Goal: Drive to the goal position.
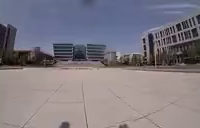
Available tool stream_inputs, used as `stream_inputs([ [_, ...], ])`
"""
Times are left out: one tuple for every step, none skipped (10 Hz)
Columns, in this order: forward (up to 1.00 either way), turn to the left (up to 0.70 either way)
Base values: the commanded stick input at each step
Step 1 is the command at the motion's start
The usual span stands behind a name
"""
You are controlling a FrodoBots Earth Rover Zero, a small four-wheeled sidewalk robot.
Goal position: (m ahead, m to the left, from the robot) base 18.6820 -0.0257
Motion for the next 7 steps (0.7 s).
stream_inputs([
  [0.7, 0.0],
  [0.7, 0.0],
  [0.7, 0.0],
  [0.7, 0.0],
  [0.7, 0.0],
  [0.7, 0.0],
  [0.7, 0.0],
])
